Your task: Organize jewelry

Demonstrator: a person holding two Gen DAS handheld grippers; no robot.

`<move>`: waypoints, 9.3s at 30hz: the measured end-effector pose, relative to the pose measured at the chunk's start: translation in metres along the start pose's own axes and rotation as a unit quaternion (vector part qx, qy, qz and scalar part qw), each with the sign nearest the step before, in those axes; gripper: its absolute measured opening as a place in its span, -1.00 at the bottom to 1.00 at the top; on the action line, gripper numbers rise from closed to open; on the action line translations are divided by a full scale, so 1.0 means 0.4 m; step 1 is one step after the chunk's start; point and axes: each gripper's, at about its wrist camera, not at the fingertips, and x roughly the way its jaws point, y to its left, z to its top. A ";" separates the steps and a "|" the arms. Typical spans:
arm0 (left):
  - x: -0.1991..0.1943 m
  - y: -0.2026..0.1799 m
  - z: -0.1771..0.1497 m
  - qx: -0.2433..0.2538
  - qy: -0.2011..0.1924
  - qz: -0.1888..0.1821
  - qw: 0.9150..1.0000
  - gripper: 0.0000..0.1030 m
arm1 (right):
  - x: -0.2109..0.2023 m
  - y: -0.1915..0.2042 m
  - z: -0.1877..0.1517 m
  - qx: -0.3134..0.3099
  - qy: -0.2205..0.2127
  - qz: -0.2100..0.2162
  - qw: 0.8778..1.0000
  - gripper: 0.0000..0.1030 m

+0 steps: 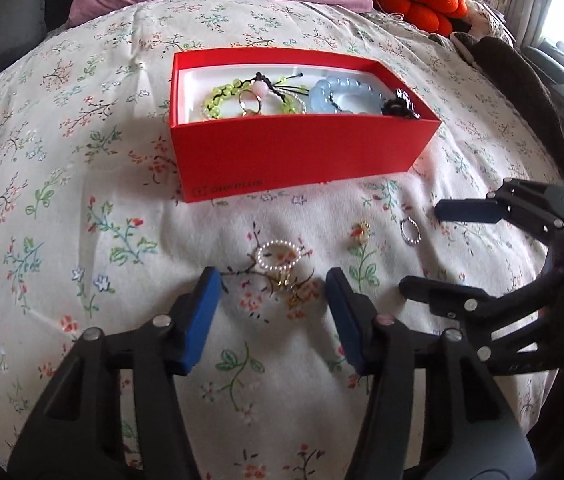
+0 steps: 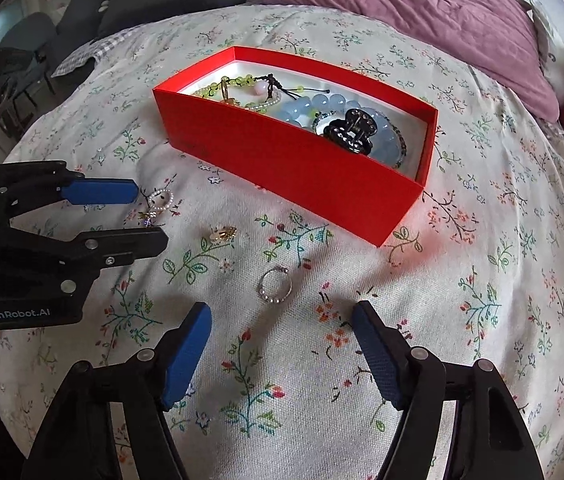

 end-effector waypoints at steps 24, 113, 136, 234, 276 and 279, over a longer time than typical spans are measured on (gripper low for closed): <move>0.004 0.019 0.004 -0.024 0.008 -0.018 1.000 -0.70 | 0.008 -0.005 0.008 0.000 -0.015 0.003 1.000 -0.39; -0.051 0.081 -0.024 -0.060 0.020 -0.004 0.998 -0.90 | -0.081 -0.085 0.040 0.025 -0.057 0.074 0.995 -0.37; -0.049 0.050 -0.024 -0.049 0.028 -0.009 0.998 -0.89 | 0.008 -0.003 0.012 -0.032 -0.009 0.033 0.999 -0.75; -0.061 0.013 -0.007 -0.052 0.026 -0.020 0.998 -0.89 | -0.039 0.012 -0.009 -0.070 -0.060 0.015 0.996 -0.69; -0.007 0.014 0.250 -0.078 -0.070 0.036 0.994 -0.54 | -0.054 -0.166 0.199 0.096 -0.115 0.019 0.989 -0.59; -0.017 0.012 0.251 -0.076 -0.073 0.041 0.994 -0.31 | -0.058 -0.168 0.197 0.100 -0.116 0.025 0.988 -0.28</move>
